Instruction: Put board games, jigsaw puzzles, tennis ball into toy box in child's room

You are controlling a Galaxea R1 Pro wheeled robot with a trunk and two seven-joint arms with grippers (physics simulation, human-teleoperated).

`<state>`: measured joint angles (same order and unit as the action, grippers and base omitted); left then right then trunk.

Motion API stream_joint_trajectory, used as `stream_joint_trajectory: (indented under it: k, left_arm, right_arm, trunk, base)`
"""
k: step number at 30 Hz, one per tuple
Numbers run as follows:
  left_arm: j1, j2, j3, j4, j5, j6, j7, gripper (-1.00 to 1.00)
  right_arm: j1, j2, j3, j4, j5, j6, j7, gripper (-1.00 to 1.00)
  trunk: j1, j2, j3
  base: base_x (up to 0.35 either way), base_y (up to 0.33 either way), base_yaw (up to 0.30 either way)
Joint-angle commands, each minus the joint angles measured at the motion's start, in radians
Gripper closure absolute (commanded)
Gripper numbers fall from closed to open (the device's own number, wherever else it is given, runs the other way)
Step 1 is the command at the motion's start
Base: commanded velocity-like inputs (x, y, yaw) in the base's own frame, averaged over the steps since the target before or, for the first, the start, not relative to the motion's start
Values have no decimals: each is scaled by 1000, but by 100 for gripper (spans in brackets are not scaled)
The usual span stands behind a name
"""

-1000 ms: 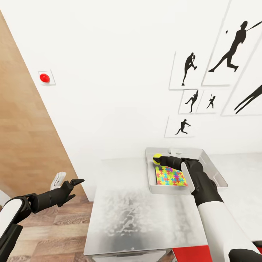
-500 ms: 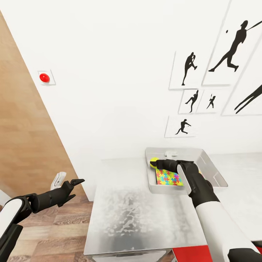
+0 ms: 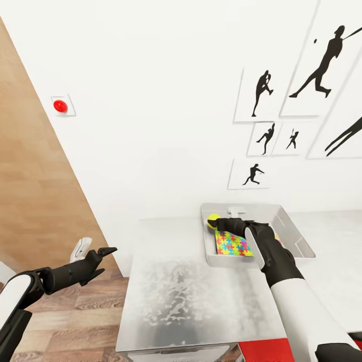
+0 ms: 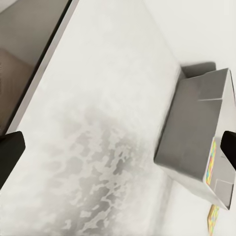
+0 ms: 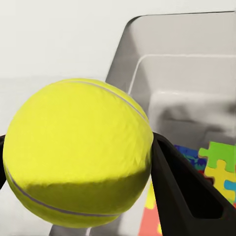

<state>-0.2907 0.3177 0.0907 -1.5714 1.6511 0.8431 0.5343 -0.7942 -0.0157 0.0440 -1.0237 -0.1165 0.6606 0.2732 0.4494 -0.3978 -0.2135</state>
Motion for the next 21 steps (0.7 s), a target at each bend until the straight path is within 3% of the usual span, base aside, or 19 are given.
stream_joint_trajectory:
  k: [1, 7, 13, 21]
  left_arm:
    - [-1, 0, 1, -1, 11, 2, 10, -100]
    - [-1, 0, 2, -1, 11, 3, 9, -100]
    - [-1, 5, 3, -2, 12, 9, 5, -100]
    - [-1, 6, 2, -2, 12, 10, 7, -100]
  right_arm:
    - [-1, -1, 2, -2, -14, 6, -6, 100]
    - [-2, -6, -4, -6, -18, -7, -4, 100]
    - [-1, 0, -5, -7, -21, -108, -5, 100]
    - [-1, -2, -5, -7, -23, -129, -4, 100]
  trunk:
    - [1, -2, -3]
    - [1, -2, -12]
    - [1, -2, -19]
    - [1, -2, -22]
  base:
    - [0, 0, 0]
    - [0, 0, 0]
    - [0, 0, 0]
    - [0, 0, 0]
